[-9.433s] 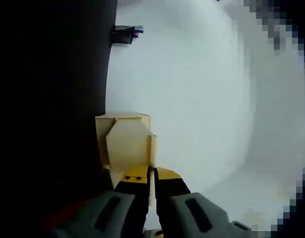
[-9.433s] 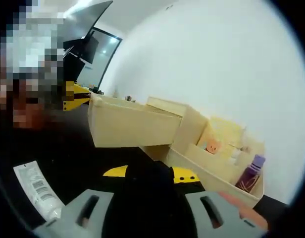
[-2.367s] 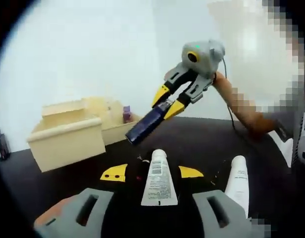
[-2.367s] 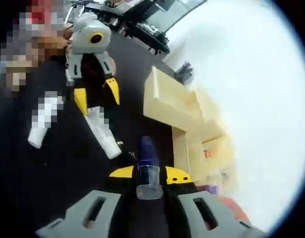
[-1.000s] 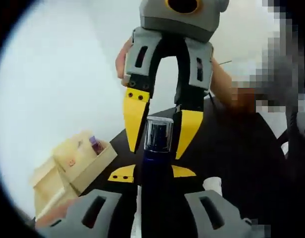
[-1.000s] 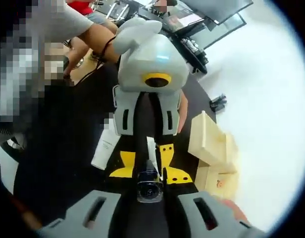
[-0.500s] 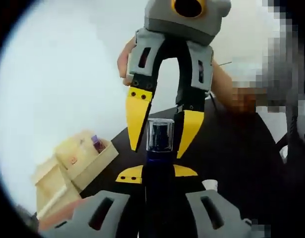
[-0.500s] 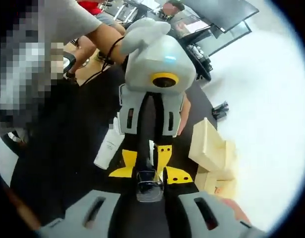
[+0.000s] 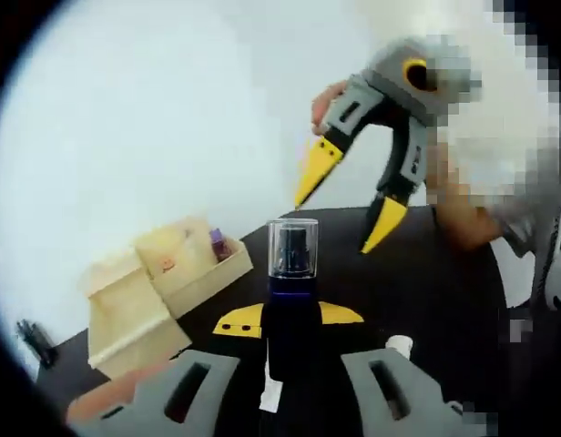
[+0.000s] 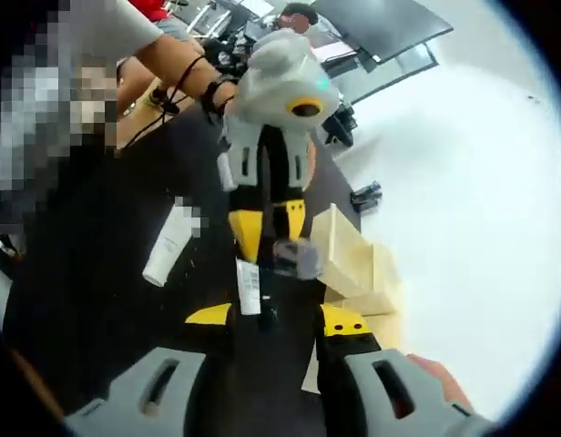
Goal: Open the drawer, pick up the cosmetic bottles from the table one by one, place them into the drawer, release the gripper, close the drawer, and move the gripper away
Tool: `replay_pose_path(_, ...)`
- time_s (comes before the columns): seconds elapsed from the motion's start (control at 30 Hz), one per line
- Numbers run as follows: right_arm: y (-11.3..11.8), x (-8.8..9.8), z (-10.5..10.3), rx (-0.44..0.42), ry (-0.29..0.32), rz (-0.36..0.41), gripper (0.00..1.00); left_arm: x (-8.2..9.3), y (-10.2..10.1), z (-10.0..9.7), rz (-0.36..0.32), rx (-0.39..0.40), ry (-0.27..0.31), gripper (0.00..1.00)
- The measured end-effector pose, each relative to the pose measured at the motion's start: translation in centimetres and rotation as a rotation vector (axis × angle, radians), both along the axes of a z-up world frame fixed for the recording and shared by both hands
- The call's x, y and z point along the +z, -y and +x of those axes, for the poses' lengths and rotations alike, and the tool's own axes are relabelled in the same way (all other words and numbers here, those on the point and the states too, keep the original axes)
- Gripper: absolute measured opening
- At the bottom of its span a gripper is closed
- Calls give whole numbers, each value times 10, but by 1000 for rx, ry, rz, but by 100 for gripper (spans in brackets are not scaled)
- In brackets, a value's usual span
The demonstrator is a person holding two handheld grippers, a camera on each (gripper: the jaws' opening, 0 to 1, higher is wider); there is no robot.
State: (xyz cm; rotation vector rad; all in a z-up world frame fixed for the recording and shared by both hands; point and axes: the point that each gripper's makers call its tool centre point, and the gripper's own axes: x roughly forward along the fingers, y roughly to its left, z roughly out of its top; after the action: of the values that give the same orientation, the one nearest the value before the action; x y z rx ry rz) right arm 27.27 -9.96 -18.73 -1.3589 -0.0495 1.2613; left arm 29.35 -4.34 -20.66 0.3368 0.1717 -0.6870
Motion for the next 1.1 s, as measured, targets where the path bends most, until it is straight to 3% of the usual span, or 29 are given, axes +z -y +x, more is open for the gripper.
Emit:
replay_pose_path(0.23, 0, -1, 11, -43, 47, -25, 35, 30, -35, 9, -68, 157, -62, 15)
replay_pose_path(0.37, 0, -3, 15, -55, 16, -17, 41, 47, -52, 16, -140, 230, -114, 15)
replay_pose_path(0.43, -2, -3, 17, -63, -8, -4, 47, 52, -59, 21, -136, 264, -125, 15)
replay_pose_path(0.63, -15, 11, 40, -110, -1, 116, 50, 55, -67, 34, -92, 329, -173, 15)
replay_pose_path(0.73, -18, 4, 49, -141, -47, 127, 64, 55, -72, 43, -54, 391, -206, 15)
replay_pose_path(0.77, -20, 2, 53, -141, -37, 124, 66, 55, -73, 47, -45, 404, -216, 15)
replay_pose_path(0.8, -24, 7, 58, -132, 18, 134, 69, 55, -74, 49, -44, 421, -233, 15)
replay_pose_path(0.9, -27, 8, 58, -142, -4, 148, 75, 59, -73, 62, -70, 447, -271, 15)
replay_pose_path(0.97, -29, 9, 55, -140, -39, 175, 76, 59, -72, 67, -66, 460, -277, 15)
replay_pose_path(1.1, -27, 12, 63, -187, -28, 197, 76, 61, -77, 84, -43, 506, -269, 15)
